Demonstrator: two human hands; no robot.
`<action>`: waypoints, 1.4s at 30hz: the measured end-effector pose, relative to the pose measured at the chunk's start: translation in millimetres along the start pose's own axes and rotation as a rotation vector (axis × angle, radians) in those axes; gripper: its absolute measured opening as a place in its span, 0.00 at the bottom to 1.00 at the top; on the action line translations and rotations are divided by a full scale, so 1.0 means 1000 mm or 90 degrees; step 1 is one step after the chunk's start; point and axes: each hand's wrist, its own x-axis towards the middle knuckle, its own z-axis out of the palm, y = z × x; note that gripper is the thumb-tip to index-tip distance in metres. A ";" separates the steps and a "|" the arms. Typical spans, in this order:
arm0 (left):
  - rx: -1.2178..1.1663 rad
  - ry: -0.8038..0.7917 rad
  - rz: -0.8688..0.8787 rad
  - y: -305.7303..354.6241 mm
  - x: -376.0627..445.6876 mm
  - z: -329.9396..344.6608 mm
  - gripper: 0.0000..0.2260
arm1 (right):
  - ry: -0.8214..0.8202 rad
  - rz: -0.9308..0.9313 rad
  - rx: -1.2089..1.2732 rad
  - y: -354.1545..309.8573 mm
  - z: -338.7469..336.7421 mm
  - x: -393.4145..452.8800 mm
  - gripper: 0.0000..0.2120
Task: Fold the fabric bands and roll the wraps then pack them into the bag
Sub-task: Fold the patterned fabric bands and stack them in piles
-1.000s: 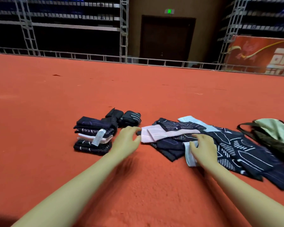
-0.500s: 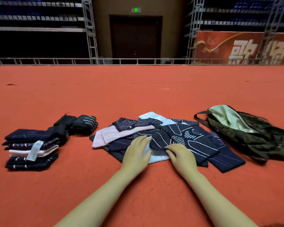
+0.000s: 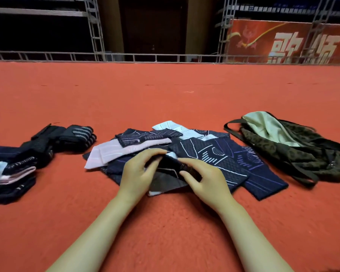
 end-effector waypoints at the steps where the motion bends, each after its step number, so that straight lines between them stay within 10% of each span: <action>1: -0.005 0.026 -0.015 -0.001 0.002 -0.005 0.10 | -0.030 0.017 -0.040 0.002 -0.001 0.001 0.16; 5: -0.052 0.130 -0.085 -0.001 0.010 -0.023 0.11 | -0.045 0.122 -0.055 0.012 -0.006 0.001 0.13; 14: -0.139 0.141 -0.230 0.000 0.010 -0.031 0.08 | 0.164 0.316 0.542 -0.017 -0.026 0.003 0.07; 21: 0.087 0.091 -0.354 -0.041 -0.004 -0.027 0.09 | -0.096 0.395 0.091 -0.002 -0.010 -0.002 0.22; 28: 0.259 0.056 -0.165 -0.028 -0.004 -0.021 0.13 | 0.135 0.385 0.092 0.005 0.000 0.000 0.11; 34: 0.313 -0.276 -0.140 -0.023 -0.017 0.005 0.12 | 0.156 0.327 0.234 -0.015 0.004 -0.003 0.11; 42: 0.057 -0.084 -0.288 -0.022 -0.014 -0.003 0.12 | -0.093 0.114 0.124 -0.037 0.032 -0.009 0.09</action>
